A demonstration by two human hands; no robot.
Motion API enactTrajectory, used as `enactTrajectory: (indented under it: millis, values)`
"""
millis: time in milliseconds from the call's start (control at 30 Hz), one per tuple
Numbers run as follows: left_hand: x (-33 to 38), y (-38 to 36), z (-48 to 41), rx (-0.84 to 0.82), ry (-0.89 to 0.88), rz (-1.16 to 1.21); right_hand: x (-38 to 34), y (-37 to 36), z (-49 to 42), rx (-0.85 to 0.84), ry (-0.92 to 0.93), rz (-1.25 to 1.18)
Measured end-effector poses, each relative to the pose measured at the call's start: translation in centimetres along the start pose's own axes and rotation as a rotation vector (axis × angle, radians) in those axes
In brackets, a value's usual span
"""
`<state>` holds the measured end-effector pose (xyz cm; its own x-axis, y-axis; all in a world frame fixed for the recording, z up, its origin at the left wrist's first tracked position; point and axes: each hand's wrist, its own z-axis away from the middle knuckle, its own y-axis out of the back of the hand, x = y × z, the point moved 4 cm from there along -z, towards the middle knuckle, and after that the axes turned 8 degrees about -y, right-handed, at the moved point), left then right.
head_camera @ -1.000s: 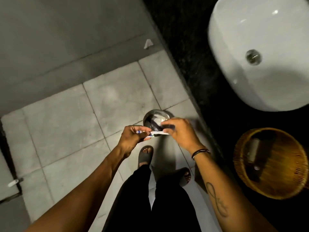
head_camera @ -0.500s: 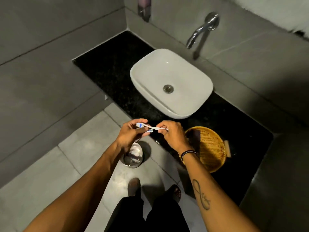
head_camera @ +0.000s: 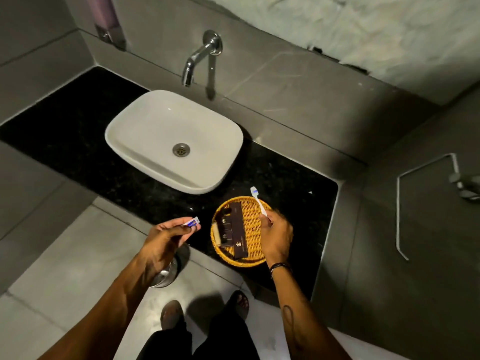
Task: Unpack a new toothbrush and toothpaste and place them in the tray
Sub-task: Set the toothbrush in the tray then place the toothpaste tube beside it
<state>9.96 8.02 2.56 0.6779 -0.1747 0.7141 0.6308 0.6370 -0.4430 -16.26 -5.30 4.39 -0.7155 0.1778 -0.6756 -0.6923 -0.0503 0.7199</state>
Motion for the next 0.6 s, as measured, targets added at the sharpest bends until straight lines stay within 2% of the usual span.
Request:
enactTrajectory:
  millis: [133, 433, 600]
  values:
    - [-1.8, -0.1, -0.8, 0.028, 0.037, 0.052, 2.5, -0.8, -1.1, 0.055, -0.09, 0.068]
    - [-3.5, 1.2, -1.3, 0.101, 0.07, -0.07, 4.1, -5.7, -3.6, 0.132, -0.27, 0.029]
    - [-4.0, 2.7, -1.6, 0.106, 0.097, -0.122, 4.8, -7.8, -4.1, 0.13, -0.232, 0.157]
